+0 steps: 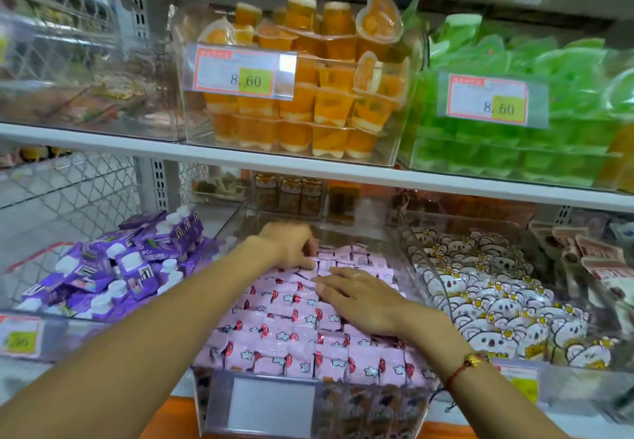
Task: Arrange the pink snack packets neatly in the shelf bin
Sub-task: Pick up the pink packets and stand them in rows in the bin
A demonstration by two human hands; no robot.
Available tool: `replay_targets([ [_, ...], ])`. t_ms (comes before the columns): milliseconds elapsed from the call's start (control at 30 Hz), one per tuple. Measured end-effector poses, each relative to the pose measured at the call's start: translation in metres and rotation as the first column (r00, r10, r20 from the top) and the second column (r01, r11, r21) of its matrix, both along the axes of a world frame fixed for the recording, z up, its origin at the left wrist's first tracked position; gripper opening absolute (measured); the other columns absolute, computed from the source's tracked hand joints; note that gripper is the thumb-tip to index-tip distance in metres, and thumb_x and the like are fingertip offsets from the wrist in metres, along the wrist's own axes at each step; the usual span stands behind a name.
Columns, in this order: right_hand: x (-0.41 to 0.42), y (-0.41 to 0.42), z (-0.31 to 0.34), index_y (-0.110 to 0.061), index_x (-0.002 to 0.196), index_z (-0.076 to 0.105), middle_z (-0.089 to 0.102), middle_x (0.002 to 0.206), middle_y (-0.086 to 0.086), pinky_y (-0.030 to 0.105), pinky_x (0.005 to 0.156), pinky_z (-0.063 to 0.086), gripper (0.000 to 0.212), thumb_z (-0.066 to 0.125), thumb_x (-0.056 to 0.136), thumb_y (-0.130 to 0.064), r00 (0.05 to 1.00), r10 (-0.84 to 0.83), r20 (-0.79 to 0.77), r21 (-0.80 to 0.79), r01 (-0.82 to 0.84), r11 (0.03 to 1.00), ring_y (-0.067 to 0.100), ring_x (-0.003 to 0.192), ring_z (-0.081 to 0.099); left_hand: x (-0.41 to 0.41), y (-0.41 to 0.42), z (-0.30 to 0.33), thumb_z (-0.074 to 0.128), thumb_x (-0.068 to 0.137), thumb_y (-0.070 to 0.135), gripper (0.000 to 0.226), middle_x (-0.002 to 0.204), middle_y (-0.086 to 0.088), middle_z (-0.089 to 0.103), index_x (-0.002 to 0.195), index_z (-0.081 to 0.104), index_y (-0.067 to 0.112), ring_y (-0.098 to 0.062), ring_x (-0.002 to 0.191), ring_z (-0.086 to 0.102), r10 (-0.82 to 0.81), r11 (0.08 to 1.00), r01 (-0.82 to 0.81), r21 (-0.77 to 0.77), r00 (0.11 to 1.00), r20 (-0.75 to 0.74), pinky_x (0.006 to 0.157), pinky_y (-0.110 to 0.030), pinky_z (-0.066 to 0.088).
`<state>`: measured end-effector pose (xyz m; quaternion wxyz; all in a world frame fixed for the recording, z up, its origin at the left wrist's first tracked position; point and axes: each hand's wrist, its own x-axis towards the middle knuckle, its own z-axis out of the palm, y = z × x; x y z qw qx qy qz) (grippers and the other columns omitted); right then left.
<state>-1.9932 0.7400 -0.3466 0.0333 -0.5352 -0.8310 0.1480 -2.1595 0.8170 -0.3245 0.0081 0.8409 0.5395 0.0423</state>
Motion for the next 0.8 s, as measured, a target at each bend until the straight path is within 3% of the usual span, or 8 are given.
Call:
replay_targets([
  [200, 0.001, 0.004, -0.003, -0.042, 0.143, 0.03, 0.016, 0.158, -0.003, 0.04, 0.117, 0.012, 0.052, 0.02, 0.096, -0.06, 1.0, 0.001, 0.002, 0.001, -0.001, 1.0, 0.018, 0.145, 0.011, 0.006, -0.005, 0.001, 0.058, 0.091, 0.034, 0.02, 0.108, 0.004, 0.069, 0.102, 0.071, 0.025, -0.017, 0.099, 0.061, 0.106, 0.99, -0.11, 0.089, 0.993, 0.044, 0.081, -0.03, 0.048],
  [433, 0.002, 0.007, -0.002, -0.043, 0.143, 0.03, 0.014, 0.159, -0.005, 0.039, 0.115, 0.011, 0.053, 0.02, 0.095, -0.062, 1.0, 0.004, 0.012, -0.016, -0.004, 1.0, 0.018, 0.145, 0.01, 0.006, -0.017, -0.005, 0.051, 0.096, 0.036, 0.025, 0.105, -0.001, 0.069, 0.107, 0.068, 0.021, -0.02, 0.093, 0.063, 0.185, 0.962, -0.24, 0.133, 0.926, 0.328, 0.073, -0.029, 0.045],
  [633, 0.002, 0.009, -0.002, -0.042, 0.142, 0.034, 0.016, 0.158, -0.005, 0.042, 0.115, 0.013, 0.052, 0.023, 0.095, -0.061, 1.0, -0.007, 0.015, 0.006, 0.007, 1.0, 0.02, 0.144, 0.013, -0.001, -0.034, -0.011, 0.047, 0.097, 0.04, 0.028, 0.105, -0.001, 0.07, 0.108, 0.066, 0.023, -0.025, 0.099, 0.064, 0.144, 0.925, -0.294, 0.243, 0.859, 0.491, 0.078, -0.036, 0.051],
  [733, 0.0, 0.004, -0.002, -0.037, 0.135, 0.047, 0.025, 0.154, -0.001, 0.044, 0.111, 0.026, 0.045, 0.035, 0.095, -0.054, 0.998, -0.012, -0.063, 0.125, 0.019, 0.992, 0.024, 0.137, 0.028, -0.004, -0.042, -0.008, 0.048, 0.096, 0.04, 0.027, 0.098, 0.002, 0.071, 0.106, 0.066, 0.023, -0.021, 0.093, 0.065, 0.094, 0.92, -0.286, 0.267, 0.824, 0.559, 0.078, -0.037, 0.053],
  [800, -0.003, 0.002, 0.004, -0.03, 0.128, 0.055, 0.042, 0.142, 0.003, 0.04, 0.104, 0.038, 0.038, 0.045, 0.095, -0.045, 0.983, -0.001, -0.186, 0.142, 0.028, 0.989, 0.025, 0.123, 0.046, -0.005, -0.046, 0.0, 0.049, 0.097, 0.036, 0.024, 0.092, 0.003, 0.07, 0.107, 0.066, 0.022, -0.017, 0.081, 0.067, 0.044, 0.911, -0.279, 0.303, 0.797, 0.602, 0.071, -0.038, 0.055],
])
